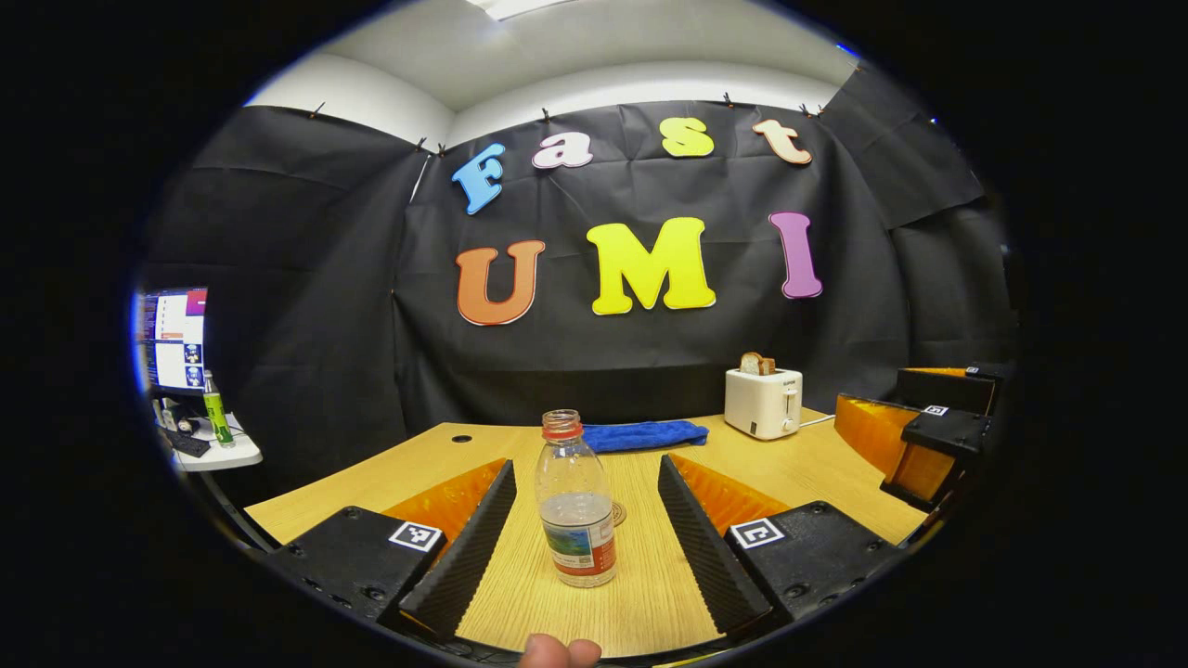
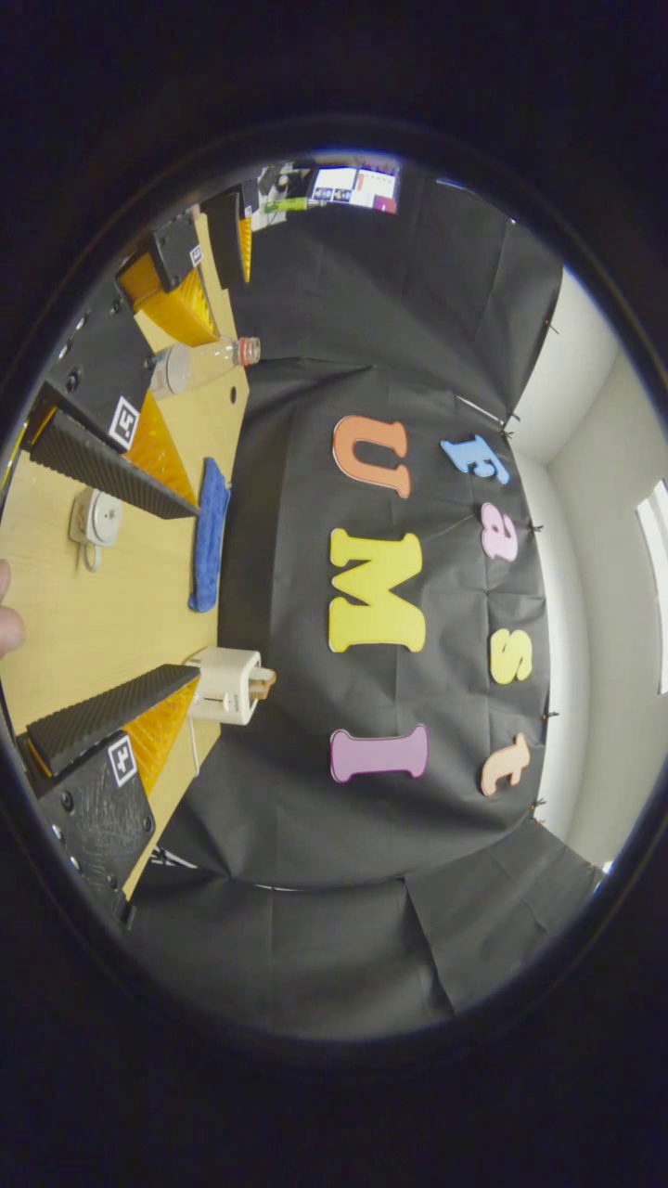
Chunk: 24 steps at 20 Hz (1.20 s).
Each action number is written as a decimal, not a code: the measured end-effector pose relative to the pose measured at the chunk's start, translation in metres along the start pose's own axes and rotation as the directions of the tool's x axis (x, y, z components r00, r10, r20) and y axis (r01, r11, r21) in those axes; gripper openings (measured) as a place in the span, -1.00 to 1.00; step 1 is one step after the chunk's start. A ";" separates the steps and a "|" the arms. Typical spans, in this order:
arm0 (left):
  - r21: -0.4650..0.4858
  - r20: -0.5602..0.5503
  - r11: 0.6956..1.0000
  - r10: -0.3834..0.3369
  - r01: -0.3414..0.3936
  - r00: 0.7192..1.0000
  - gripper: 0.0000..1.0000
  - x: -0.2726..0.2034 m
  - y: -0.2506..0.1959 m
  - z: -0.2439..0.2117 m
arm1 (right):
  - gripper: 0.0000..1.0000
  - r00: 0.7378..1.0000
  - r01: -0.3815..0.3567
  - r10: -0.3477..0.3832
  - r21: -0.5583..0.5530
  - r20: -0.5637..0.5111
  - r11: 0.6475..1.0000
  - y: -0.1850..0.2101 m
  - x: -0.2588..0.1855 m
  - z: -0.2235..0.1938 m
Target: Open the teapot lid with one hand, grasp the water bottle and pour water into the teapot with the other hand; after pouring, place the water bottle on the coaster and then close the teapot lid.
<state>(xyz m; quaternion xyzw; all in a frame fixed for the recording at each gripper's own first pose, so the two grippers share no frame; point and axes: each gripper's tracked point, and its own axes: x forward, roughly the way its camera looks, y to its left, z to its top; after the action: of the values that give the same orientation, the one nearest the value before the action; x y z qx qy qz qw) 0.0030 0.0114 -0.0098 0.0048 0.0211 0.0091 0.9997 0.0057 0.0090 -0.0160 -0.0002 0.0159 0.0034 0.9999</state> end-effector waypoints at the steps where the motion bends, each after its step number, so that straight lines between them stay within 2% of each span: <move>1: -0.003 0.000 1.000 0.005 -0.005 1.000 0.93 0.001 0.002 0.001 | 0.94 1.000 -0.005 0.005 -0.002 -0.007 1.000 0.002 0.001 -0.004; 13: -0.013 0.001 0.999 0.044 -0.044 0.999 0.94 0.002 0.025 0.004 | 0.90 0.994 -0.062 0.064 0.025 -0.092 0.998 0.033 0.019 -0.052; 14: -0.012 0.000 0.999 0.047 -0.047 0.999 0.93 0.002 0.028 0.004 | 0.94 0.993 -0.064 0.067 0.028 -0.098 0.998 0.036 0.022 -0.056; 24: -0.021 -0.018 0.997 0.079 -0.079 0.997 0.94 0.005 0.045 0.000 | 0.90 0.981 -0.064 0.066 0.014 -0.185 0.998 0.051 0.059 -0.103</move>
<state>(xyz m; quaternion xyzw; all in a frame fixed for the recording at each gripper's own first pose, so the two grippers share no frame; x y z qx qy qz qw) 0.0074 0.0567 -0.0097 -0.0053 0.0293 0.0489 0.9984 0.0615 0.0601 -0.1208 0.0041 0.1089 0.0360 0.9934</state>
